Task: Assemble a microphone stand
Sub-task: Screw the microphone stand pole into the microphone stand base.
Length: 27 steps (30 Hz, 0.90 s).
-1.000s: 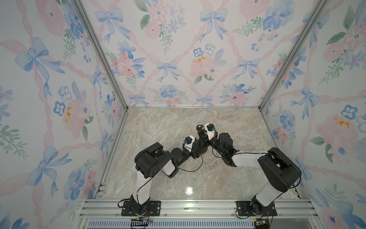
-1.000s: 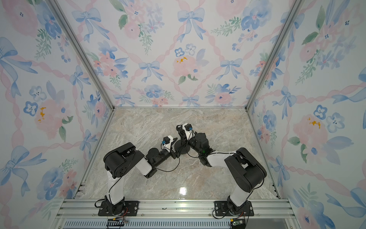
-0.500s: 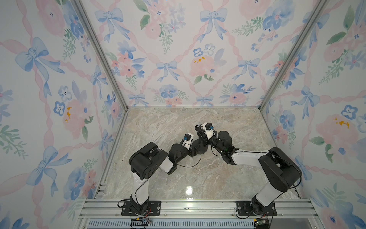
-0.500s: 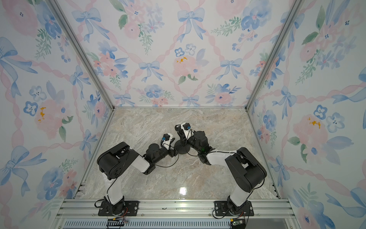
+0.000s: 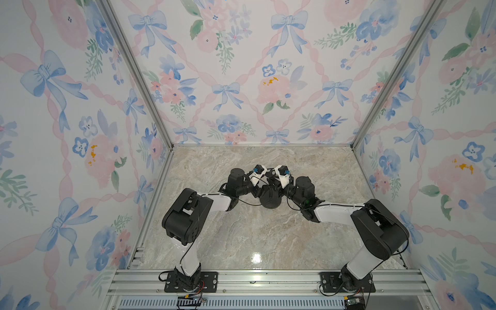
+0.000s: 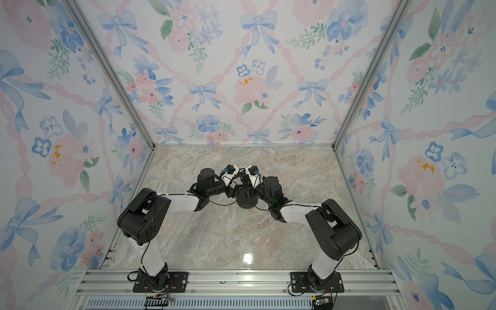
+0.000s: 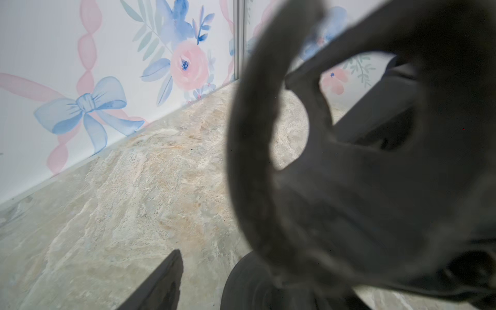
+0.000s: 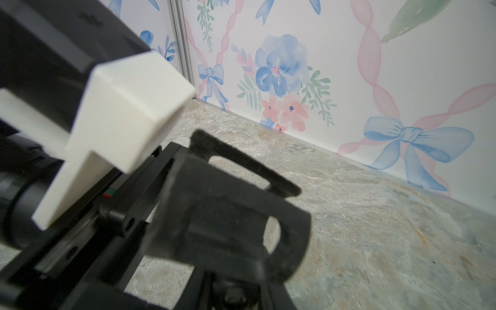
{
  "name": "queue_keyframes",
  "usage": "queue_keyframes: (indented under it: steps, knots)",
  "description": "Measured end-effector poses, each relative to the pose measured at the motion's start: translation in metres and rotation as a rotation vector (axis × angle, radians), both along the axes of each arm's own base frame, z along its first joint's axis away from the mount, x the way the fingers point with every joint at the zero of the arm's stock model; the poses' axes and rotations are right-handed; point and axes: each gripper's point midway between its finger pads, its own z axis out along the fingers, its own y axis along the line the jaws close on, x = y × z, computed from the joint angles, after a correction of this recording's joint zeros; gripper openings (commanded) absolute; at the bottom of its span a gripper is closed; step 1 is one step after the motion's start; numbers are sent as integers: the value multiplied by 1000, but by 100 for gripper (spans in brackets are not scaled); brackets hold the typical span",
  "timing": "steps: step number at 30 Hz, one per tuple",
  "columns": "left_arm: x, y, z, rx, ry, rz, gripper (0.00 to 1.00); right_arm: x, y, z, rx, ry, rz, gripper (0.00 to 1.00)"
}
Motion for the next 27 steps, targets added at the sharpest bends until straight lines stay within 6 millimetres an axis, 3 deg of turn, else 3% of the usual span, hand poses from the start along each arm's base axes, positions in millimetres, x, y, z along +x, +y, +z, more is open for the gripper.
queue_keyframes:
  steps: [7, 16, 22, 27]
  knots:
    - [2, -3, -5, 110, -76, -141, 75, 0, 1, 0, -2, 8, 9, 11]
    - [-5, -2, -7, 73, -128, -191, 72, -2, 2, 0, -7, 5, 30, 10]
    - [-35, 9, -37, 59, -37, -261, 75, 0, 0, 0, 3, 12, 24, 10]
    - [-37, 14, -43, 57, -16, -247, 73, 0, 0, 0, 3, 13, 27, 10]
